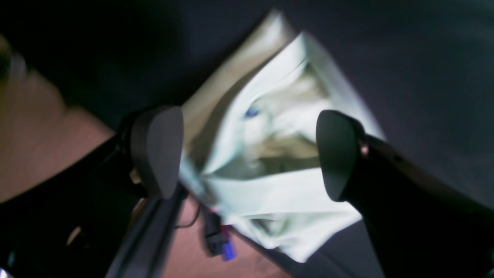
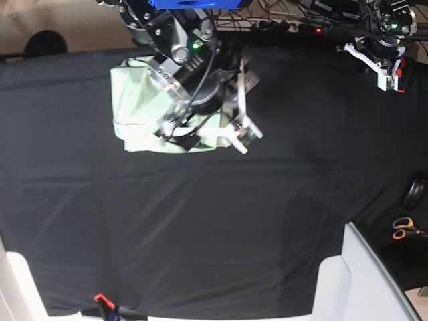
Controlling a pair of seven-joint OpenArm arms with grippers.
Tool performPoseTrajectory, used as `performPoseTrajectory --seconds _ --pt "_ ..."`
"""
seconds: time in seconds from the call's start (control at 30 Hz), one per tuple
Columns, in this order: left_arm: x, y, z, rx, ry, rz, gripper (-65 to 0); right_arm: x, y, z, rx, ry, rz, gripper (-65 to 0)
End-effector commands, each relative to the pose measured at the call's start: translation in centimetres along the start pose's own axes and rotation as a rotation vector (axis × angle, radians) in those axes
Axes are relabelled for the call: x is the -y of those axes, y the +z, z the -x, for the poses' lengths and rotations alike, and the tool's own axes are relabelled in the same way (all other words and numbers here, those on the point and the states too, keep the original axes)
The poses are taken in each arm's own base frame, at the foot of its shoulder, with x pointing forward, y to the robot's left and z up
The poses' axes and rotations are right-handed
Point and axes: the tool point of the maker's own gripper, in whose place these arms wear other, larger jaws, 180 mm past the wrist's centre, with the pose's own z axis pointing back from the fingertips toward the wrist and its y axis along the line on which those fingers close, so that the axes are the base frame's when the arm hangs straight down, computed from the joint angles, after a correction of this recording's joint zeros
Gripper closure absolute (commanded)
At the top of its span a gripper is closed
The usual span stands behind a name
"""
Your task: Fold the T-shirt properly
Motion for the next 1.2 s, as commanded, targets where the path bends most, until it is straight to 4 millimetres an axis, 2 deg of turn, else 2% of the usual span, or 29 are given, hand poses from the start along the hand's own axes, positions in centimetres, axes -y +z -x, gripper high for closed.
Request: performPoseTrajectory --seconds 0.0,0.03,0.1,0.2,0.23,0.3,0.4,0.7,0.77,0.83,0.93,1.07,1.17 --pt "-0.7 0.3 -0.9 0.027 -0.012 -0.013 0.0 0.5 0.1 0.7 -0.014 -0.007 0.009 -50.3" --pt "-0.6 0.3 -0.9 0.03 -0.012 -0.012 0.0 1.7 -0.1 1.4 -0.031 -0.031 0.035 -47.6" --pt "-0.6 0.3 -1.0 0.032 -0.012 -0.012 0.0 3.1 -0.3 2.4 -0.045 -0.07 0.062 -35.7" --pt "-0.4 0.3 -1.0 0.033 -0.013 -0.007 0.0 3.1 -0.5 3.7 -0.061 -0.091 0.062 -3.2" --pt "-0.3 0.3 -1.1 0.034 -0.014 -0.006 0.0 2.9 -0.6 3.8 -0.066 -0.094 0.056 0.0" --pt "-0.2 0.2 -1.0 0.033 -0.013 -0.004 0.0 2.6 -0.5 4.0 -0.07 -0.096 0.049 -3.5" --pt "-0.2 0.2 -1.0 0.033 -0.013 -0.004 0.0 2.8 -0.5 4.0 -0.068 -0.101 0.055 0.0" --pt "-0.2 0.2 -1.0 0.033 -0.013 -0.004 0.0 2.7 -0.4 4.2 -0.061 -0.1 0.057 -0.3" --pt "-0.2 0.3 -1.1 0.036 -0.014 -0.004 0.0 3.3 -0.6 4.2 -0.047 -0.094 0.072 -0.3" --pt "-0.2 0.3 -1.1 0.036 -0.014 -0.004 0.0 5.0 -0.7 4.8 -0.061 -0.095 0.109 -0.3" --pt "0.0 0.2 -1.1 0.036 -0.009 0.0 0.0 5.8 -0.7 4.9 -0.062 -0.098 0.127 -0.3" --pt "0.0 0.2 -1.2 0.037 -0.009 0.0 0.0 5.2 -0.7 4.7 -0.059 -0.097 0.111 -0.7" --pt "-0.1 0.2 -1.2 0.037 -0.011 -0.001 0.0 2.8 -0.5 4.3 -0.047 -0.067 0.059 -1.0"
